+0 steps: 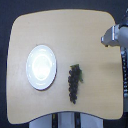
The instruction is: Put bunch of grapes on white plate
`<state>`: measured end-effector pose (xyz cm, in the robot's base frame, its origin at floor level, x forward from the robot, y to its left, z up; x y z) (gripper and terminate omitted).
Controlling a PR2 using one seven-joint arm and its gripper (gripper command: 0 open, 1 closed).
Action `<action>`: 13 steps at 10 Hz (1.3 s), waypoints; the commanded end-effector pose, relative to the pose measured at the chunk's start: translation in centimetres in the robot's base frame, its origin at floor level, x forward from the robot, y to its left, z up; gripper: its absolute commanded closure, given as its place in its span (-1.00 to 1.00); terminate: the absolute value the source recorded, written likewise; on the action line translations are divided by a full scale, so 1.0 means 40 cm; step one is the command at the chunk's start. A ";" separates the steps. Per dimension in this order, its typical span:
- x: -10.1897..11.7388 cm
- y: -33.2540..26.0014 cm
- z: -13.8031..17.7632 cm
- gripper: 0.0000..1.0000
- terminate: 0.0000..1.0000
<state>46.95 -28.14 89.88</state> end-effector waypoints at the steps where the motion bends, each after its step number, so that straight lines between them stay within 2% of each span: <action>1: 0.002 0.001 0.000 -1.00 -1.00; 2: 0.017 0.002 -0.004 -1.00 -1.00; 6: -0.001 0.065 -0.062 -1.00 -1.00; 13: -0.091 0.315 -0.199 -1.00 -1.00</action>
<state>45.33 -21.86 85.52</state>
